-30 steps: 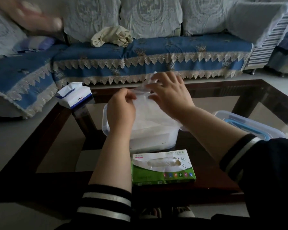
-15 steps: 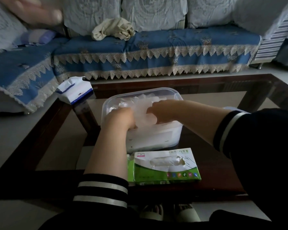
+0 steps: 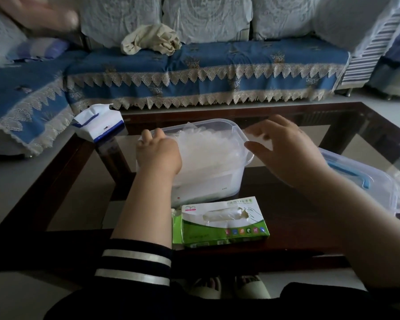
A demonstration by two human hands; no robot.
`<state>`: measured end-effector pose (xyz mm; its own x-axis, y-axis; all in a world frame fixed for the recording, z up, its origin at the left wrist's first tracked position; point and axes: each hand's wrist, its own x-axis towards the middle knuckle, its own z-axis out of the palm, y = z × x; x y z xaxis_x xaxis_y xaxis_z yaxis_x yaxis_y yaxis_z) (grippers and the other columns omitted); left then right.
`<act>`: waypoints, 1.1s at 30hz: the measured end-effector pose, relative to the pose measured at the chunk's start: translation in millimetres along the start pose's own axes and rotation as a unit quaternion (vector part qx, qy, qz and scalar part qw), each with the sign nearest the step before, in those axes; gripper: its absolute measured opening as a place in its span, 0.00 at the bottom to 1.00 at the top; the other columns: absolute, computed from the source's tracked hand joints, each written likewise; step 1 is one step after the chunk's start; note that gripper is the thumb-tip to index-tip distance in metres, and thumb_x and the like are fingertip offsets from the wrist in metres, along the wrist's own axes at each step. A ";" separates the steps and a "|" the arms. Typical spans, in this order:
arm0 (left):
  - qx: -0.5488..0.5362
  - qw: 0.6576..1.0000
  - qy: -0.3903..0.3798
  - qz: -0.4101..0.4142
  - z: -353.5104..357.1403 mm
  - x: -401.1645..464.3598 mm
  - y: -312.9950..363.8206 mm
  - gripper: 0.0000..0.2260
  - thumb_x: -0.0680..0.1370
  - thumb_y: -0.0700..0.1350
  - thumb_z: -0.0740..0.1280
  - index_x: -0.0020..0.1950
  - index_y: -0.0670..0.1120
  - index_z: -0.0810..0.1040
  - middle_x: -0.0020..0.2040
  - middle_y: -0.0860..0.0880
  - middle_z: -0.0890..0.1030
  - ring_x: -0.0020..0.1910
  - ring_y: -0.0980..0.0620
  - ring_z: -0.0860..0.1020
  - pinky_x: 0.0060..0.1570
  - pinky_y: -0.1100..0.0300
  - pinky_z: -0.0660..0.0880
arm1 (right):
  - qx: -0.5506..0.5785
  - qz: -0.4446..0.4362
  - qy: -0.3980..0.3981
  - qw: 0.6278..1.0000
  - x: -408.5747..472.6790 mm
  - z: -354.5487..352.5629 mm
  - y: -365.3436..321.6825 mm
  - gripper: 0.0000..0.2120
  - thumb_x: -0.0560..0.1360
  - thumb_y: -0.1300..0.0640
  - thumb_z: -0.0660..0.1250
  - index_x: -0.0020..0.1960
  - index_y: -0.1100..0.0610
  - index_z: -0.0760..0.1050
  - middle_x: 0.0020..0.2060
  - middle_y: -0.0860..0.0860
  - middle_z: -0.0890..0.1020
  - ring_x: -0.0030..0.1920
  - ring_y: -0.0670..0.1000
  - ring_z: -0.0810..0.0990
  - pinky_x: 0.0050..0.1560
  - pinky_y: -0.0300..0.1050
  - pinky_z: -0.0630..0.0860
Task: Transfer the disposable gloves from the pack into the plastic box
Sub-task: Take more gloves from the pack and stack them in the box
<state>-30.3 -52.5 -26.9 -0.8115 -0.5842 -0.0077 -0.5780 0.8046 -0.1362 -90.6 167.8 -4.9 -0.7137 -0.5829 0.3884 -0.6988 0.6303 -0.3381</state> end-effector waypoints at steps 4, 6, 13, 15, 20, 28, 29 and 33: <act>-0.014 0.997 0.072 0.003 -10.5 -21.4 -5.1 0.16 0.79 0.43 0.62 0.67 0.47 0.75 0.67 0.43 0.69 0.65 0.40 0.65 0.61 0.50 0.66 | 0.112 0.013 -0.079 0.990 -32.8 4.6 -18.3 0.08 0.74 0.47 0.64 0.50 0.47 0.78 0.36 0.36 0.75 0.39 0.38 0.77 0.45 0.35 0.77; -0.045 0.994 0.098 0.006 -14.4 -33.8 -6.7 0.15 0.80 0.41 0.61 0.66 0.47 0.77 0.65 0.43 0.73 0.63 0.41 0.67 0.58 0.50 0.69 | 0.122 0.001 -0.149 0.981 -44.2 16.3 -21.9 0.05 0.75 0.49 0.67 0.48 0.48 0.80 0.35 0.38 0.78 0.39 0.38 0.78 0.44 0.36 0.77; -0.155 0.980 0.128 -0.010 -9.5 -53.7 -15.1 0.07 0.79 0.47 0.66 0.52 0.49 0.83 0.57 0.44 0.79 0.60 0.43 0.71 0.55 0.50 0.71 | 0.053 -0.003 -0.271 0.961 -56.1 75.2 -13.8 0.17 0.74 0.45 0.69 0.61 0.46 0.75 0.61 0.47 0.72 0.62 0.48 0.68 0.60 0.46 0.70; -0.125 0.985 0.111 -0.029 -8.1 -56.8 -19.2 0.07 0.78 0.51 0.67 0.53 0.51 0.82 0.60 0.43 0.76 0.61 0.41 0.69 0.57 0.50 0.69 | 0.055 0.009 -0.265 0.963 -55.9 82.4 -12.9 0.15 0.74 0.45 0.69 0.60 0.46 0.77 0.60 0.47 0.72 0.63 0.49 0.67 0.59 0.46 0.70; -0.174 0.976 0.113 -0.065 -3.4 -72.7 -25.8 0.08 0.80 0.43 0.64 0.58 0.46 0.78 0.57 0.42 0.76 0.56 0.41 0.73 0.52 0.50 0.71 | 0.067 0.017 -0.234 0.970 -56.1 86.3 -12.8 0.10 0.75 0.45 0.68 0.53 0.48 0.81 0.54 0.46 0.75 0.58 0.48 0.70 0.53 0.43 0.70; -0.417 0.907 -0.049 0.030 8.5 -106.3 -9.2 0.09 0.80 0.49 0.64 0.42 0.49 0.79 0.36 0.53 0.83 0.37 0.54 0.82 0.47 0.52 0.80 | 0.090 0.023 -0.187 0.978 -56.5 90.9 -12.5 0.04 0.75 0.52 0.68 0.46 0.50 0.82 0.50 0.46 0.78 0.54 0.48 0.73 0.45 0.41 0.66; -0.423 0.901 -0.078 0.061 15.5 -107.8 -2.5 0.05 0.79 0.49 0.67 0.44 0.50 0.79 0.39 0.54 0.84 0.41 0.56 0.82 0.51 0.52 0.79 | 0.099 0.027 -0.182 0.978 -56.6 91.0 -12.1 0.04 0.75 0.52 0.68 0.46 0.50 0.82 0.49 0.46 0.78 0.53 0.48 0.74 0.45 0.42 0.67; -0.374 0.904 -0.158 0.133 44.3 -99.3 24.4 0.22 0.74 0.49 0.74 0.66 0.52 0.71 0.60 0.55 0.76 0.60 0.52 0.75 0.62 0.52 0.73 | 0.115 0.035 -0.181 0.976 -56.9 86.5 -9.3 0.05 0.75 0.53 0.68 0.47 0.53 0.82 0.48 0.48 0.78 0.49 0.49 0.75 0.46 0.44 0.71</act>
<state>40.0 20.4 -73.4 -0.9337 -0.2658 -0.2398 -0.3580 0.6987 0.6194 -47.7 150.8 -98.0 -0.7012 -0.7117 0.0431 -0.6104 0.5680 -0.5521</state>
